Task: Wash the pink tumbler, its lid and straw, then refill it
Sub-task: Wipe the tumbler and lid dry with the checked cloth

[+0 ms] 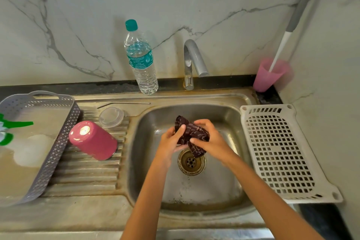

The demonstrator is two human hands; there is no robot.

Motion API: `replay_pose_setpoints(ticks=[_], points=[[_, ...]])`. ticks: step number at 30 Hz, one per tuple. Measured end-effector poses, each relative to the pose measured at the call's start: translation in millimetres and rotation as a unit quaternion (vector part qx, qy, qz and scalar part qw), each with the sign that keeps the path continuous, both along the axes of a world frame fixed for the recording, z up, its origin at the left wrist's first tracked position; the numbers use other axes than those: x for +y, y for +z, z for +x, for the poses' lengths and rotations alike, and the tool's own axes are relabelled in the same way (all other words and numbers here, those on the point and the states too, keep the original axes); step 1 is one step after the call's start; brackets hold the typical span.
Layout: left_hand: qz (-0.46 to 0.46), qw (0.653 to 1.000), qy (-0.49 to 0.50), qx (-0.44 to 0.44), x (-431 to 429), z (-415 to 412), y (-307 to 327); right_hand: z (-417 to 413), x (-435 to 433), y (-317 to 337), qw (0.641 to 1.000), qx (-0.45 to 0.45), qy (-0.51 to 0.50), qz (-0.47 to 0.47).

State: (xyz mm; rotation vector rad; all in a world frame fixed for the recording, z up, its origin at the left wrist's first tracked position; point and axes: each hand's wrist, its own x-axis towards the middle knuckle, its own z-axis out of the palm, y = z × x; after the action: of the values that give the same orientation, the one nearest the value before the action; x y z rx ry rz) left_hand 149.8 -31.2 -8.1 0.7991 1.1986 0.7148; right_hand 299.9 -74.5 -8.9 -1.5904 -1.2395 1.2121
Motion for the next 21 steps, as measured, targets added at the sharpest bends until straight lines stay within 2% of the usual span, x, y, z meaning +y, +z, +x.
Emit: replay_pose_setpoints(ticks=[3, 5, 7, 10, 12, 16, 19, 21], points=[[0.006, 0.999, 0.042, 0.021, -4, 4, 6, 2, -5, 6, 0.998, 0.015, -0.060, -0.003], [-0.012, 0.997, 0.069, 0.024, -1, 5, 8, 5, -7, 7, 0.988, 0.090, -0.122, -0.038], [-0.024, 0.997, 0.068, 0.031, 0, 3, 9, 7, -8, 9, 0.962, 0.190, -0.180, -0.078], [-0.029, 0.998, 0.054, 0.033, 1, 1, 9, 10, -8, 9, 0.934, 0.270, -0.202, -0.115], [-0.025, 0.999, 0.025, 0.035, 2, -1, 12, 11, -9, 10, 0.930, 0.289, -0.190, -0.124], [-0.025, 0.991, -0.104, 0.078, 2, -6, 20, 12, -11, 16, 0.962, 0.205, -0.165, -0.074], [-0.045, 0.987, -0.103, 0.118, 0, -7, 16, 10, -14, 20, 0.983, 0.096, -0.153, -0.012], [-0.065, 0.988, -0.087, 0.111, -3, -6, 11, 8, -16, 19, 0.989, 0.016, -0.146, 0.031]])
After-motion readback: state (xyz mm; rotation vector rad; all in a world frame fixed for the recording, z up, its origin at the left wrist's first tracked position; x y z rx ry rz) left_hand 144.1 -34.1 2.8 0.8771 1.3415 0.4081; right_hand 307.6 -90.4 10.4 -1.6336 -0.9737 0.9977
